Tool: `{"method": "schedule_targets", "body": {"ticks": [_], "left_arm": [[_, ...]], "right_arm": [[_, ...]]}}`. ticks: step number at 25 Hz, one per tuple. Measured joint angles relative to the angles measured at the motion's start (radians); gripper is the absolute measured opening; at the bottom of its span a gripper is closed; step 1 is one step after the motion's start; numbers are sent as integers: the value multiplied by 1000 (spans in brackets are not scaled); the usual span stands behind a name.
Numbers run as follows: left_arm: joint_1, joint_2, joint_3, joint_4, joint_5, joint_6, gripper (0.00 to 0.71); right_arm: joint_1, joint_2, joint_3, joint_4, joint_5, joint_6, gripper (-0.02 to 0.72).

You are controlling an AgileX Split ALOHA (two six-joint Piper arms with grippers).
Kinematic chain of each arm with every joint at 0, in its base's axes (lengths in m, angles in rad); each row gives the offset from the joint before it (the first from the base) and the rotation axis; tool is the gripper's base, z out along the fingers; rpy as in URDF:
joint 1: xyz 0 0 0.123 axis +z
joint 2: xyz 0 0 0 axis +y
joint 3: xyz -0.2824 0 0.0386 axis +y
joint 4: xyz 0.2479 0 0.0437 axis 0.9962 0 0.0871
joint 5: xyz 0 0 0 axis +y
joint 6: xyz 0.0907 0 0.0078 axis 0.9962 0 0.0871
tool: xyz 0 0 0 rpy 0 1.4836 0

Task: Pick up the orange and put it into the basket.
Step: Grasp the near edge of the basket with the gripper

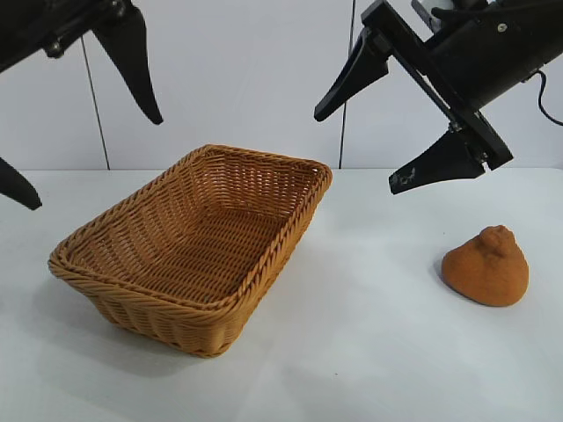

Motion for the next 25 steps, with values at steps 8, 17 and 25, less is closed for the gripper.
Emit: {"method": "schedule_targets", "body": {"ticks": [8, 17, 25], "left_arm": [[-3, 166, 3, 46, -42, -151, 645], [-3, 362, 3, 49, -110, -268, 645], [-3, 488, 3, 28, -188, -289, 645]], "right_arm": [[0, 0, 0, 0, 0, 0, 675], [0, 0, 0, 0, 0, 0, 675], [0, 0, 0, 0, 5, 0, 675]]}}
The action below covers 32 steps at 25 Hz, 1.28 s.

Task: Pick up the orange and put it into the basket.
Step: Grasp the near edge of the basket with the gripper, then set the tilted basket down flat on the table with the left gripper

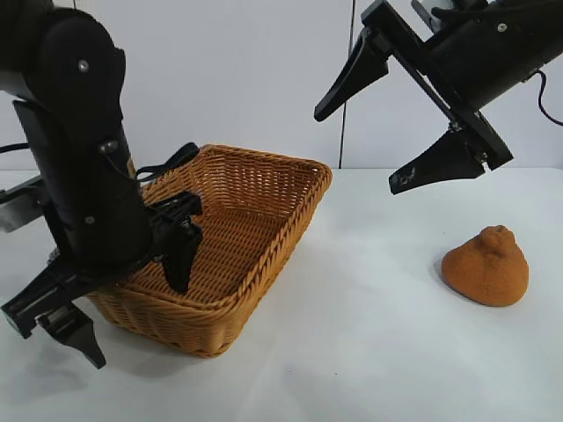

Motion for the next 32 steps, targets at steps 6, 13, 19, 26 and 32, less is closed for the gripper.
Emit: {"method": "schedule_targets", "body": {"ticks": [6, 13, 19, 26, 32], "left_arm": [[0, 2, 0, -5, -43, -6, 610], [0, 2, 1, -8, -23, -45, 230], [22, 0, -2, -42, -47, -58, 94], [165, -44, -55, -102, -21, 126, 85], [301, -42, -145, -330, 18, 545, 85]], "right_arm": [[0, 0, 0, 0, 6, 0, 675], [0, 0, 0, 0, 8, 0, 675], [0, 0, 0, 0, 10, 0, 675], [0, 0, 0, 0, 11, 0, 675], [0, 0, 0, 0, 11, 0, 675]]}}
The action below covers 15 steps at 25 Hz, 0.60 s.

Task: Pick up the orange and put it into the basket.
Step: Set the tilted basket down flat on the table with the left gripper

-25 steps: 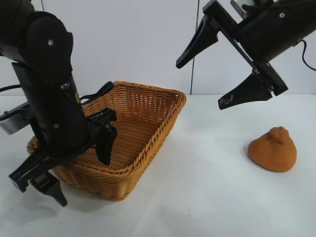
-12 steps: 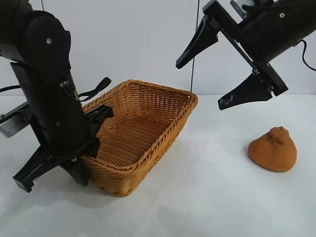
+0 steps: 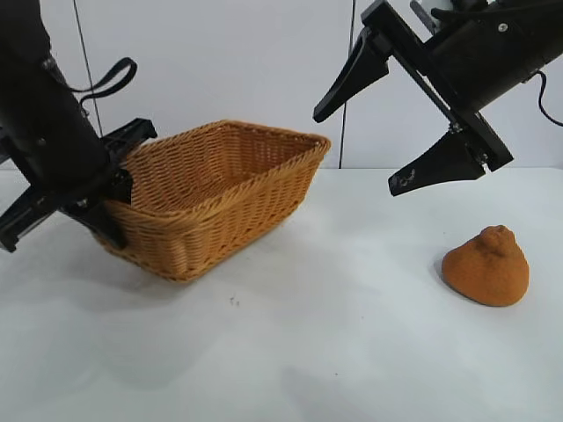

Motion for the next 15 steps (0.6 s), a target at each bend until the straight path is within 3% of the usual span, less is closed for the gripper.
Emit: {"method": "schedule_targets", "body": {"ticks": [6, 15], "left_arm": [[71, 36, -80, -41, 146, 300, 85], [76, 45, -94, -9, 264, 640, 85]], "right_arm": [[0, 0, 0, 0, 1, 0, 675], [0, 0, 0, 0, 11, 0, 675]]}}
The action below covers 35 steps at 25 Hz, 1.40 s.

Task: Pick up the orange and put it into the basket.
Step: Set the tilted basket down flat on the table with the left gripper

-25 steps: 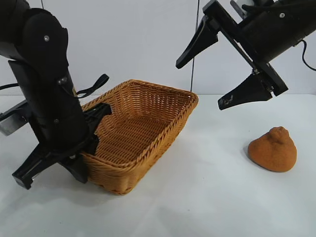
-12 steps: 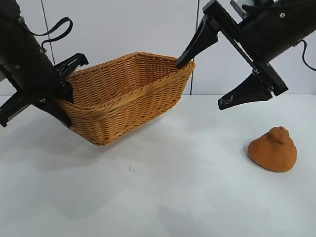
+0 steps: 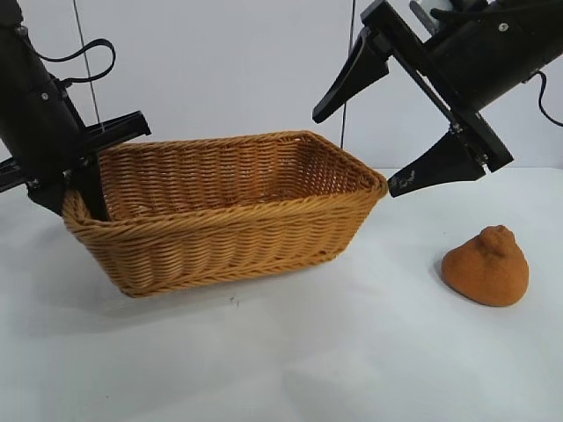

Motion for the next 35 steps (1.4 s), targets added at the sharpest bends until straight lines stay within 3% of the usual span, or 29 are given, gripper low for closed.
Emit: {"method": "schedule_targets", "body": {"ticks": [4, 12, 26, 28, 32, 35], "left_arm": [[-5, 0, 0, 4, 43, 101, 85], [-78, 3, 0, -4, 6, 154, 85], [-78, 140, 0, -24, -62, 203, 94], [-78, 140, 0, -26, -62, 205, 184], [-78, 140, 0, -26, -37, 207, 506], [-78, 140, -1, -26, 4, 207, 603]], "right_arm": [[0, 0, 0, 0, 0, 0, 675], [0, 0, -1, 0, 0, 0, 675], [0, 0, -1, 1, 7, 0, 675], [0, 0, -1, 2, 7, 0, 675], [0, 0, -1, 3, 8, 0, 675], [0, 0, -1, 3, 8, 0, 675]]}}
